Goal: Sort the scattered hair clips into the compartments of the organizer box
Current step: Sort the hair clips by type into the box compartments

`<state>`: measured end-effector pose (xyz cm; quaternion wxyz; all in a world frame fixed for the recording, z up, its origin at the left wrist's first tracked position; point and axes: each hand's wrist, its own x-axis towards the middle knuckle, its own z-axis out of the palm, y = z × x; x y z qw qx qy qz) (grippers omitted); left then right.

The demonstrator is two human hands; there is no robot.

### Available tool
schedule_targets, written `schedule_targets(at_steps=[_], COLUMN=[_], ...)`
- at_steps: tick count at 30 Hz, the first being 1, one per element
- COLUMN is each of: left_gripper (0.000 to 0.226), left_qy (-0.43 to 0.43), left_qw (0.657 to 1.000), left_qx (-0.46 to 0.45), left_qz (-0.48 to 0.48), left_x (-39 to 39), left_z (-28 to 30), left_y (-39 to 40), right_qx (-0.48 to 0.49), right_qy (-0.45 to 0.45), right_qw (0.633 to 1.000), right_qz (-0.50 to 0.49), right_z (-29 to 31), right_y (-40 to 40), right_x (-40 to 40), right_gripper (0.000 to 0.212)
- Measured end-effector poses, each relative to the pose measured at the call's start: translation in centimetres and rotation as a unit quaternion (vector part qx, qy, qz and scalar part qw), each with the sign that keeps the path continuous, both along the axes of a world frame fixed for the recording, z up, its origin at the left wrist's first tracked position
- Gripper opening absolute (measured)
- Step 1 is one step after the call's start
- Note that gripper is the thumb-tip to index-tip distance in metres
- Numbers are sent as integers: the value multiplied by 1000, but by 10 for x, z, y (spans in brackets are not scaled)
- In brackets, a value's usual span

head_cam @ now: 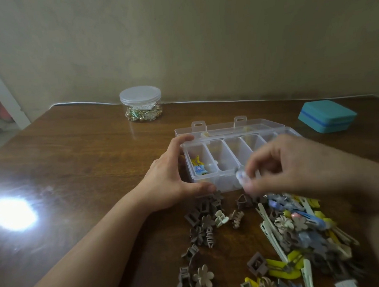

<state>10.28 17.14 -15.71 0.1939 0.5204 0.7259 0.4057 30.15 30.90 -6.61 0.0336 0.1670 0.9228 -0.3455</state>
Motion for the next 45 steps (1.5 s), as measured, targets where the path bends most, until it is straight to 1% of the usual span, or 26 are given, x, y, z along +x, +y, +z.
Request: schedule_targets(at_steps=[2,3,6,8,9,10,12,14,16,18,22,26,28,31,33,34,35,36,37,38,39,40,41,43,44,45], left_gripper=[106,106,104,104,103,103,103,103,103,103,103,104,103,102,103,103,104,104,104,104,104,104,104,104,104,104], left_qy=[-2,-3,-8,-8,-7,-6,-5,-4,-3,-2,1,-1,-3,-4,-1,0,1,2,3,3,3,2,2,2,2,2], left_qw=[1000,1000,1000,1000,1000,1000,1000,1000,1000,1000,1000,1000,1000,1000,1000,1000,1000,1000,1000,1000,1000,1000,1000,1000,1000,1000], left_qx=[-1,-1,2,4,4,3,1,-1,-2,-3,-4,-5,-6,-7,-7,-6,-5,-4,-3,-2,-2,-1,-2,-3,-2,0], left_qz=[0,-1,-5,-3,-2,-2,-1,0,2,2,3,2,1,2,3,2,1,0,-1,0,1,2,3,2,2,1], left_x=[0,0,0,0,-1,-1,-1,-1,-1,0,-1,-1,-1,0,-1,0,0,0,0,0,0,0,0,0,0,-1], left_z=[0,0,-1,-1,-1,-1,-1,-1,-1,-1,-1,-1,-1,0,0,0,0,0,0,0,0,0,0,0,-1,-1], left_y=[0,0,0,0,-1,0,0,0,0,0,0,1,1,0,0,0,0,0,0,0,0,0,0,0,0,-1], right_qx=[9,28,66,90,103,114,126,128,151,197,245,295,303,267,177,127,87,65,66,96,137,174,205,234,218,186], right_qy=[122,156,207,218,196,145,-18,-167,-240,-250,-213,-208,-196,-178,-139,-92,-22,75,184,278,336,354,340,250,225,230], right_qw=[988,980,965,961,966,977,991,977,957,945,943,930,930,943,970,984,993,994,981,955,931,916,915,937,948,954], right_qz=[-91,-118,-144,-145,-133,-109,-33,34,64,71,70,74,76,92,93,88,76,52,18,-16,-45,-66,-76,-65,-55,-49], right_z=[-9,-14,-21,-13,-8,-3,2,2,-1,-5,-10,-14,-15,-11,-3,1,4,3,1,-2,-7,-13,-19,-27,-27,-26], right_y=[2,0,-2,1,2,3,1,-9,-18,-22,-22,-21,-20,-15,-10,-9,-8,-6,-6,-6,-8,-9,-11,-11,-10,-8], right_x=[-10,-15,-19,-11,-6,0,7,9,8,6,2,-1,-2,1,5,7,8,7,7,4,0,-5,-10,-15,-15,-13], right_gripper=[20,20,19,16,15,14,14,14,21,24,22,32,30,17,7,6,8,10,10,8,6,7,10,16,19,21])
